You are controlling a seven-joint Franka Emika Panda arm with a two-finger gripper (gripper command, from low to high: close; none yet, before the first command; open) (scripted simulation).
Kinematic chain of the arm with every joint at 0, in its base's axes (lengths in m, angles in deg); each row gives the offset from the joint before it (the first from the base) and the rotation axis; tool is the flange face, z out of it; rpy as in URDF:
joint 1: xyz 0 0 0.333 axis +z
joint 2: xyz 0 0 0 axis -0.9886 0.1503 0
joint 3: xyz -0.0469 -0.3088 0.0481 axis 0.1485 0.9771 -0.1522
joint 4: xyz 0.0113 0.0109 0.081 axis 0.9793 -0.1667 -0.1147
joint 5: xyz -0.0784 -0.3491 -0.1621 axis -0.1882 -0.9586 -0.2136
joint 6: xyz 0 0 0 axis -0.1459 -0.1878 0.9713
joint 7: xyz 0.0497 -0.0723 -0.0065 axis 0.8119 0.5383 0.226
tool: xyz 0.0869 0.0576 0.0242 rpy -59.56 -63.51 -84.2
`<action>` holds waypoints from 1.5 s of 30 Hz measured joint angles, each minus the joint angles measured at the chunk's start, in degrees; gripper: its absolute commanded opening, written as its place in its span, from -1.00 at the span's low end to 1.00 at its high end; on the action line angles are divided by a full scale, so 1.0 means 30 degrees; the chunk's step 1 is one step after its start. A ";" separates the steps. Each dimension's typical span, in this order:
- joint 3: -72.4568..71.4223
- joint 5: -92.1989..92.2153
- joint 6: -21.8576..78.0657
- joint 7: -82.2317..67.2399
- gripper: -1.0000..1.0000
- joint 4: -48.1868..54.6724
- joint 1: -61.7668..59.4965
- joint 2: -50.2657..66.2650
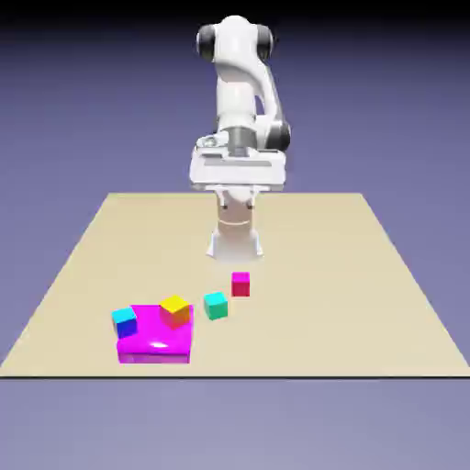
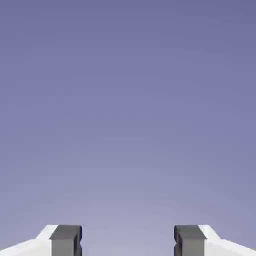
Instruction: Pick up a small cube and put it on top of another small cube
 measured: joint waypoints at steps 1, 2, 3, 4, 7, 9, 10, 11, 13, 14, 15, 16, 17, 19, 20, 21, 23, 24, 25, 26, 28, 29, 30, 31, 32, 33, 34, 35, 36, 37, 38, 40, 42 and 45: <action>-0.0022 0.0058 0.0831 0.0095 0.00 -0.0208 0.0039 0.0563; -0.0044 0.0116 0.1661 0.0189 0.00 -0.0416 0.0077 0.1127; -0.0066 0.0174 0.2492 0.0284 0.00 -0.0624 0.0116 0.1690; -0.0089 0.0232 0.3322 0.0379 0.00 -0.0832 0.0154 0.2254; -0.0155 0.0406 0.5814 0.0663 0.00 -0.1456 0.0270 0.3944; -0.0199 0.0522 0.7475 0.0852 0.00 -0.1872 0.0347 0.5071; -0.0221 0.0580 0.8306 0.0947 0.00 -0.2081 0.0385 0.5634; -0.0243 0.0638 0.9137 0.1041 0.00 -0.2289 0.0424 0.6198; -0.0288 0.0754 1.0798 0.1231 0.00 -0.2705 0.0501 0.7325; -0.0295 0.0772 1.1058 0.1260 0.00 -0.2770 0.0513 0.7501; -0.0295 0.0772 1.1059 0.1260 0.00 -0.2770 0.0513 0.7502; -0.0329 0.0826 1.0322 0.1224 0.00 -0.2816 0.0505 0.8192; -0.0363 0.0880 0.9584 0.1188 0.00 -0.2863 0.0497 0.8884; -0.0432 0.0987 0.8108 0.1116 0.00 -0.2956 0.0479 1.0267; -0.0467 0.1041 0.7370 0.1080 0.00 -0.3003 0.0480 1.0959; -0.0501 0.1095 0.6632 0.1044 0.00 -0.3049 0.0466 1.1650; -0.0559 0.1186 0.5384 0.0983 -1.00 -0.3128 0.0453 1.2820; -0.0559 0.1186 0.5383 0.0983 -1.00 -0.3128 0.0453 1.2821; -0.0563 0.1189 0.5382 0.0982 -1.00 -0.3128 0.0447 1.2821; -0.0533 0.1140 0.6119 0.1014 -1.00 -0.3082 0.0455 1.2131; -0.0488 0.1046 0.7595 0.1076 -1.00 -0.2989 0.0430 1.0748; -0.0313 0.0999 0.8333 0.1107 -1.00 -0.2942 0.0591 1.0056; -0.0369 0.0952 0.9071 0.1138 -1.00 -0.2895 0.0508 0.9365; -0.0344 0.0905 0.9809 0.1169 -1.00 -0.2849 0.0511 0.8673; -0.0314 0.0858 1.0547 0.1201 -1.00 -0.2802 0.0515 0.7981; -0.0291 0.0826 1.1057 0.1223 -1.00 -0.2770 0.0519 0.7503; -0.0291 0.0826 1.1058 0.1223 -1.00 -0.2770 0.0519 0.7502; 0.0201 0.0114 1.1530 0.0459 -1.00 -0.2079 0.0750 0.7651; 0.0694 -0.0598 1.2004 -0.0307 -1.00 -0.1387 0.0982 0.7801; 0.1186 -0.1312 1.2477 -0.1071 -1.00 -0.0695 0.1216 0.7950; 0.1679 -0.2027 1.2950 -0.1836 -1.00 -0.0003 0.1450 0.8100; 0.2665 -0.3458 1.3897 -0.3363 -1.00 0.1381 0.1909 0.8399; 0.3652 -0.4894 1.4845 -0.4890 -1.00 0.2768 0.2318 0.8699; 0.3827 -0.5172 1.4115 -0.4969 -1.00 0.2700 0.2277 0.9344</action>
